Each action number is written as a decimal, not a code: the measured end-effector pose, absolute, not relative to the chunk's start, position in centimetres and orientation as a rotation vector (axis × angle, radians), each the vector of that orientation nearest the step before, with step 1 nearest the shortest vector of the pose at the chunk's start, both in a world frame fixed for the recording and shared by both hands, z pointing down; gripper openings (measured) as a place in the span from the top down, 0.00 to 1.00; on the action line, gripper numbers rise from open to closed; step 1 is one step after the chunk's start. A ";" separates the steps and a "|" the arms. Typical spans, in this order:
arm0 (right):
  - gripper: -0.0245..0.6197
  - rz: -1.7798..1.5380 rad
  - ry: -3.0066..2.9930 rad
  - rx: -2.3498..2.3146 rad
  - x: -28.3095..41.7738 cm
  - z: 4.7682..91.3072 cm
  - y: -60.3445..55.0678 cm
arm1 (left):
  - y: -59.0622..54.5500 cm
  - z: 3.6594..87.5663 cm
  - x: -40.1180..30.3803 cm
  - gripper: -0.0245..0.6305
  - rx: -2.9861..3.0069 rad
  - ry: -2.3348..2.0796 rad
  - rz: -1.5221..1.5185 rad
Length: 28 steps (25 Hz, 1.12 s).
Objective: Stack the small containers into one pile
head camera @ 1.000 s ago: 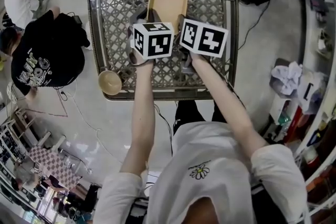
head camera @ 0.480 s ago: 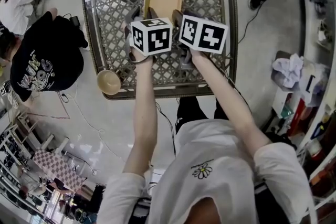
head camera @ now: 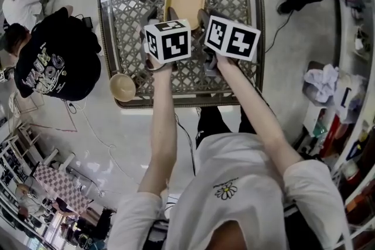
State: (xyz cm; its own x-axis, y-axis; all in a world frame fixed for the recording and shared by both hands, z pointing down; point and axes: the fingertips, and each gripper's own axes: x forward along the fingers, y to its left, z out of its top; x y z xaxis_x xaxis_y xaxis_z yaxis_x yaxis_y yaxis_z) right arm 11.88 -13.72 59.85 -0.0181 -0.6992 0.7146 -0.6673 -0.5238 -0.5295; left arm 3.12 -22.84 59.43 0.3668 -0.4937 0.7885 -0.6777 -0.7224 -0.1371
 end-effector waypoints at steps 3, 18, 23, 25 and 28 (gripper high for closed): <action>0.76 -1.489 1.567 -2.224 13.0 56.4 -14.4 | -23.2 55.9 3.7 0.75 2.452 -1.071 1.165; 0.89 -0.162 1.934 -2.318 15.0 21.7 -7.8 | -15.7 19.4 2.2 0.91 2.886 -1.290 0.102; 0.90 0.125 1.984 -2.293 14.6 17.4 -2.9 | -10.3 14.4 0.1 0.91 2.899 -1.366 -0.175; 0.90 0.173 2.012 -2.288 14.3 17.7 -2.5 | -9.7 14.6 -0.9 0.91 2.862 -1.406 -0.233; 0.90 0.182 2.036 -2.293 14.8 20.3 -3.2 | -10.3 17.6 -1.3 0.91 2.823 -1.465 -0.261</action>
